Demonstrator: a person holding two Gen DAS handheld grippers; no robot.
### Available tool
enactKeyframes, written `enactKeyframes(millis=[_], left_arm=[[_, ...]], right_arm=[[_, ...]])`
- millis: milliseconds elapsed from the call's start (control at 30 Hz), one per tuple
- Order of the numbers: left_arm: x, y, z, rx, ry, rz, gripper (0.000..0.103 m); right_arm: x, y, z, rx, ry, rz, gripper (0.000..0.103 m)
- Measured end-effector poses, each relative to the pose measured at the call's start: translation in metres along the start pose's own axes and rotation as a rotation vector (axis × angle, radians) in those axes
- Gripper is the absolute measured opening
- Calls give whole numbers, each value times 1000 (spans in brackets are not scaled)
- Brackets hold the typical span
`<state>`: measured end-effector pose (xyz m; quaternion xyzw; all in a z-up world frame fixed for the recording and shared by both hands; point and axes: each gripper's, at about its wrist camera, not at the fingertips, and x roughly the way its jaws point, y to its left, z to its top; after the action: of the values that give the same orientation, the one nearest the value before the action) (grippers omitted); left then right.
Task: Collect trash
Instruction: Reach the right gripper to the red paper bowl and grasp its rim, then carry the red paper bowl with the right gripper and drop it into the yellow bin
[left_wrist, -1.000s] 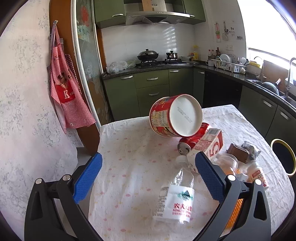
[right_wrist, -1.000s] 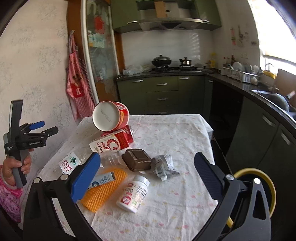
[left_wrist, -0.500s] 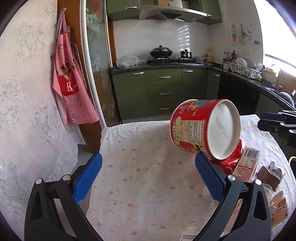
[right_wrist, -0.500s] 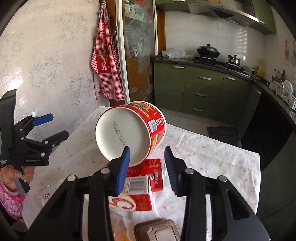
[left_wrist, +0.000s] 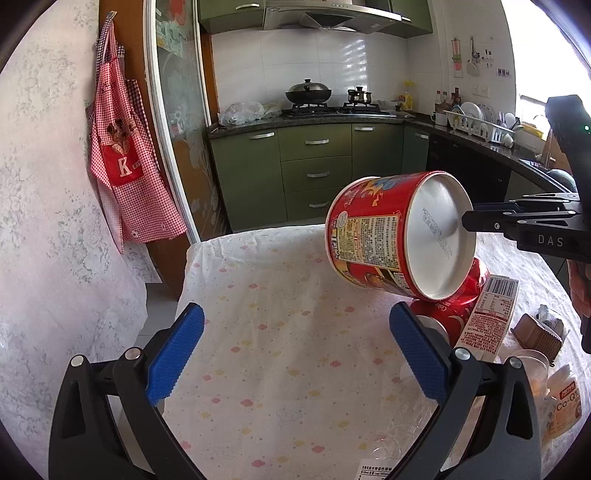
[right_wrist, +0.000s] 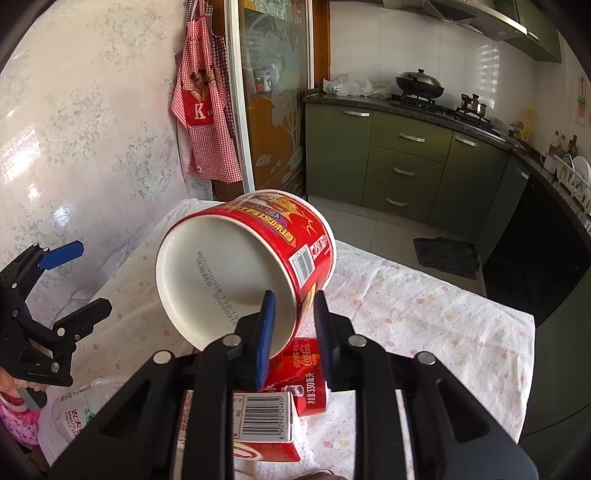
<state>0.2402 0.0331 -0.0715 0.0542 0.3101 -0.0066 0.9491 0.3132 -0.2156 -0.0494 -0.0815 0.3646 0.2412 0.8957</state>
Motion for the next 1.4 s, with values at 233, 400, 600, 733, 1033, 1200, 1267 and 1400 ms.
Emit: enactKeyframes(millis=[233,400,600,733,1033,1200,1267,1400], left_arm=[[-3,1,-2,-7,0,3,99],[-5,2,-2,-8,-7,10,99],[-4,2,-2,-6,-5,10,99],[-5,2,-2,-6,-6,9,99],[-12,-3,-3,8,-17,-15,99],[-22,-11,-2,19,-32,-64,99],[-27,-15,0,25,-37,-87,99],[-35,-28,1,57,-40,-138,99]], right_arm=[[-1,-4,-2,38,-16,6,7],[-15,-3,0,52,-60,0,5],[-44,-4,4,52,-116,-17,5],[-79,-13,3,61,-158,-44,5],[-196,-79,-61,201,-173,-236,5],[-259,-141,-141,394,-102,-440,5],[-274,-164,-176,469,-48,-516,5],[-283,-208,-244,620,62,-606,5]])
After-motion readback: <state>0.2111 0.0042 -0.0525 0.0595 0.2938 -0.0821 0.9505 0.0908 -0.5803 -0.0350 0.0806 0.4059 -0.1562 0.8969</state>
